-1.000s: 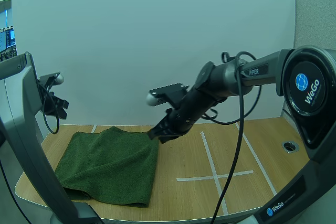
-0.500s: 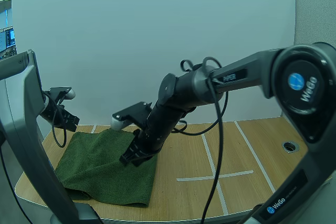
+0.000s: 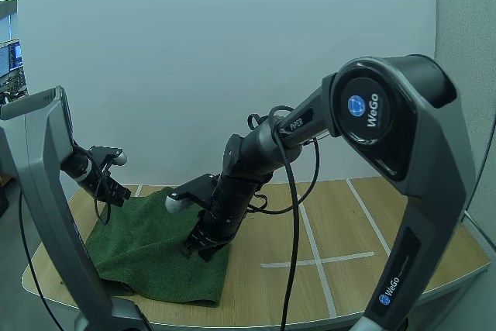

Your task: Fold the towel

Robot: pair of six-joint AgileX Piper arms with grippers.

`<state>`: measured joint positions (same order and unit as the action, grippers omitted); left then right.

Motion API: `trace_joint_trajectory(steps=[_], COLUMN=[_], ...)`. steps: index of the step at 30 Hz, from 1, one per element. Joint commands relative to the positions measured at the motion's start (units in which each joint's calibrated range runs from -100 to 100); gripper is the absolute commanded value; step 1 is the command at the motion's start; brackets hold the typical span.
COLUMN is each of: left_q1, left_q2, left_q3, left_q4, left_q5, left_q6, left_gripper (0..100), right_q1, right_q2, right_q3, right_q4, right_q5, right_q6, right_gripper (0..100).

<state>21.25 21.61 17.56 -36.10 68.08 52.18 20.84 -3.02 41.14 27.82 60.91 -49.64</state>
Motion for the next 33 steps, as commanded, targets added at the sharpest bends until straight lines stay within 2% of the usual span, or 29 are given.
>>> trace_joint_trajectory(steps=[1,7,33], left_q1=[-0.39,-0.39,-0.39], left_q2=[4.7,6.3,10.5], left_q3=[-4.0,-4.0,-4.0], left_q4=[-0.5,-1.2,-1.3], left_q5=[-1.2,-1.2,-6.0], left_q6=[-1.4,-0.2,0.1], left_gripper=[0,0,0], right_q1=[1.2,3.1,3.1], right_q2=[2.7,5.9,7.5], right_q3=[-3.4,-3.5,-0.6], right_q4=[0.7,-1.0,-8.2], right_q5=[-0.3,-3.2,2.3], right_q6=[-0.6,-0.3,2.7], right_gripper=[0,0,0])
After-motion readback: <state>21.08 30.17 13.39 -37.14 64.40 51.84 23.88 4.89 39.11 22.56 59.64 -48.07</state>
